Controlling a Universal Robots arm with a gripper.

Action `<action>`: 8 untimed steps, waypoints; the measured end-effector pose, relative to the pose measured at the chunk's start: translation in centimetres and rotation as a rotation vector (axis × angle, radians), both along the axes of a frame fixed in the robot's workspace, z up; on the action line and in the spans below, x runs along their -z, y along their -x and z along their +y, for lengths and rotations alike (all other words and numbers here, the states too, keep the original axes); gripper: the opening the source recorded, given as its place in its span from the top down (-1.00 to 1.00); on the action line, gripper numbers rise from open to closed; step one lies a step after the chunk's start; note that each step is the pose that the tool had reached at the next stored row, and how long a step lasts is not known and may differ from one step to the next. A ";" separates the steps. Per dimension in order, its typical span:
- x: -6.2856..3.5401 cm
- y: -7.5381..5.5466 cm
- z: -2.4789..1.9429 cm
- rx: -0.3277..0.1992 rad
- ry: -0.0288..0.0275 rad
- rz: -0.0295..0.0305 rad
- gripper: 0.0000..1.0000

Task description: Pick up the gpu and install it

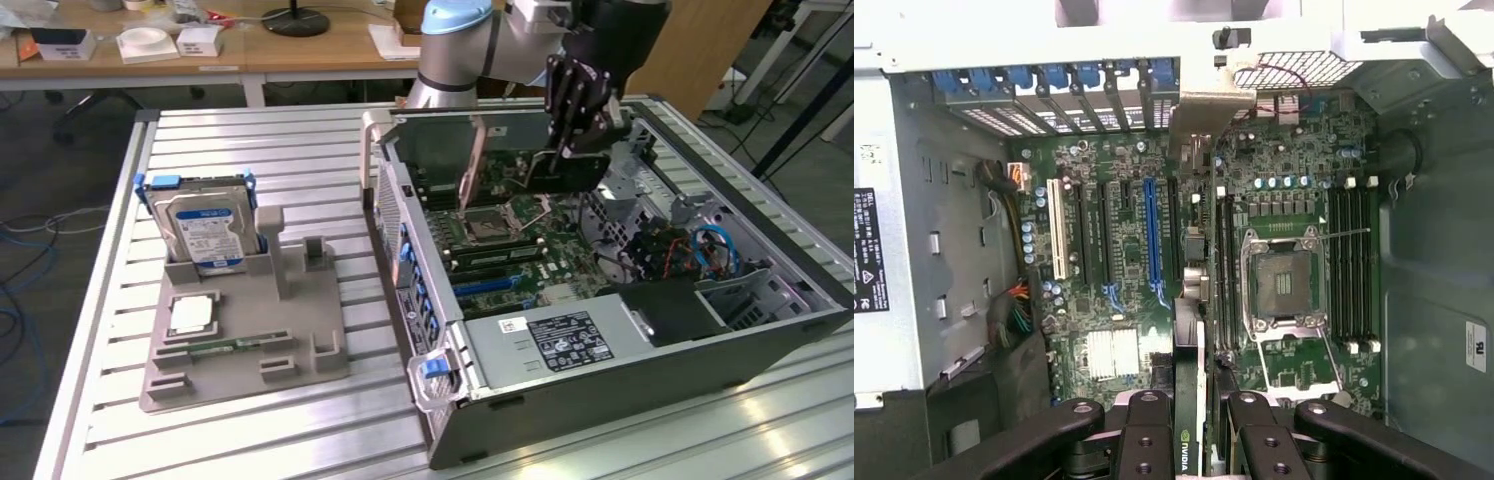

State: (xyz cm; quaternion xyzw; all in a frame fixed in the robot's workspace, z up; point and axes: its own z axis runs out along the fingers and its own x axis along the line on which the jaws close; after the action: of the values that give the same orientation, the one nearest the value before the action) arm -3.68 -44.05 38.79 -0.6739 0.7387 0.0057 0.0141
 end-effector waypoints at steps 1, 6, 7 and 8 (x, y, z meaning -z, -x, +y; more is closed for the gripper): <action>0.08 0.0 0.00 0.000 0.0000 -0.0006 0.48; 0.46 0.1 0.00 0.000 0.0000 -0.0029 0.48; 0.55 0.1 0.00 0.000 0.0000 -0.0035 0.48; 0.63 0.1 0.00 0.000 0.0000 -0.0040 0.48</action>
State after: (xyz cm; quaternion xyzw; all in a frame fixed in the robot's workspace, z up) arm -3.76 -44.04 38.16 -0.6739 0.7387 0.0043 0.0156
